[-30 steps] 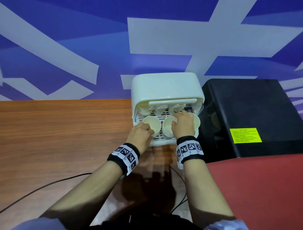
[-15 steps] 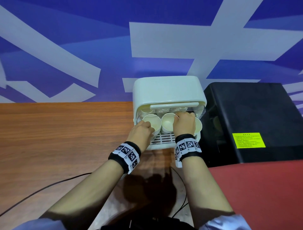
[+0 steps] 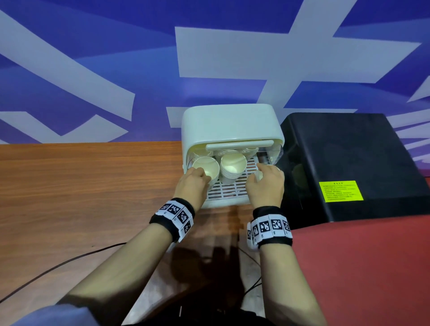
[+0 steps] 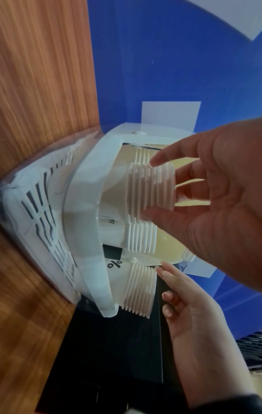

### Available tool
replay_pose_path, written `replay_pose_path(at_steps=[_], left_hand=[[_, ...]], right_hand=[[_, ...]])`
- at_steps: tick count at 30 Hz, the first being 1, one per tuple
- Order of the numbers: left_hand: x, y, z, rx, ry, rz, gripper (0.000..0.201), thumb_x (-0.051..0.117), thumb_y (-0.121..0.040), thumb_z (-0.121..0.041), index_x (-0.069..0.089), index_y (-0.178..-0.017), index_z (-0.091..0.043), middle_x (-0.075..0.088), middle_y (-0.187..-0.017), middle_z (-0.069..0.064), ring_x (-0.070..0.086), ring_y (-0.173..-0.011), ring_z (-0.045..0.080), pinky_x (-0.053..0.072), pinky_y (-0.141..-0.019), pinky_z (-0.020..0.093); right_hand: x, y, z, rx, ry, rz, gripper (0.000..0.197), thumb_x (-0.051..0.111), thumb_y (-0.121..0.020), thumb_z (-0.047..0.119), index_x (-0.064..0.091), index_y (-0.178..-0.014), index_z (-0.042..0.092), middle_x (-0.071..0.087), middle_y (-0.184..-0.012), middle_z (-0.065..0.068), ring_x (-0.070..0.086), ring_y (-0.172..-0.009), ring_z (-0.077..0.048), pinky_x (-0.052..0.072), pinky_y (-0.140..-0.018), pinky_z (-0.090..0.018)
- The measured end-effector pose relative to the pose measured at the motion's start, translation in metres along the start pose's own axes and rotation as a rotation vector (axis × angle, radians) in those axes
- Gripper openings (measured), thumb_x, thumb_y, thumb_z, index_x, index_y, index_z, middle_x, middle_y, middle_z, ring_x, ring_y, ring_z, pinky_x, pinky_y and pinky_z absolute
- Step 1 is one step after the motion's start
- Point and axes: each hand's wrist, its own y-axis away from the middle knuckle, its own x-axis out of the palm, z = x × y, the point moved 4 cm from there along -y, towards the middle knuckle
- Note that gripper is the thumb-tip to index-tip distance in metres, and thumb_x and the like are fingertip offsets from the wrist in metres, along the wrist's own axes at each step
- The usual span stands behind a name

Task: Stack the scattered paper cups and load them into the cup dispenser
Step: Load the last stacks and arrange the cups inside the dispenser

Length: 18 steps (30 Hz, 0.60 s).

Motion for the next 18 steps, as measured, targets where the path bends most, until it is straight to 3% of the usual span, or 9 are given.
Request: replay_pose_path(at_steps=[4,10,18], left_hand=[[0.001,0.000,-0.004,0.012,0.002,-0.043,0.012,0.059,-0.080,0.001,0.070,-0.086,0.001,0.062,-0.083,0.016,0.056,-0.082,0.036,0.050,-0.066,0.039],[-0.003,0.002,-0.007,0.036,0.036,-0.071,0.014,0.062,-0.076,0.001,0.070,-0.087,0.002,0.063,-0.083,0.017,0.057,-0.084,0.037,0.054,-0.068,0.042],[-0.011,0.007,-0.007,0.027,0.033,-0.127,0.021,0.064,-0.073,0.000,0.073,-0.092,-0.003,0.065,-0.083,0.013,0.058,-0.081,0.037,0.051,-0.069,0.039]], right_hand=[[0.006,0.004,-0.004,-0.062,-0.038,0.065,0.038,0.057,-0.081,0.001,0.063,-0.118,0.005,0.062,-0.118,-0.012,0.048,-0.119,-0.032,0.036,-0.102,-0.033],[0.016,0.001,-0.008,-0.075,0.016,0.144,0.046,0.054,-0.080,-0.009,0.063,-0.121,0.007,0.061,-0.117,-0.015,0.050,-0.114,-0.033,0.039,-0.100,-0.035],[0.014,-0.010,-0.009,-0.124,0.031,0.004,0.045,0.053,-0.075,-0.018,0.071,-0.108,0.007,0.066,-0.095,-0.017,0.056,-0.098,-0.036,0.047,-0.085,-0.040]])
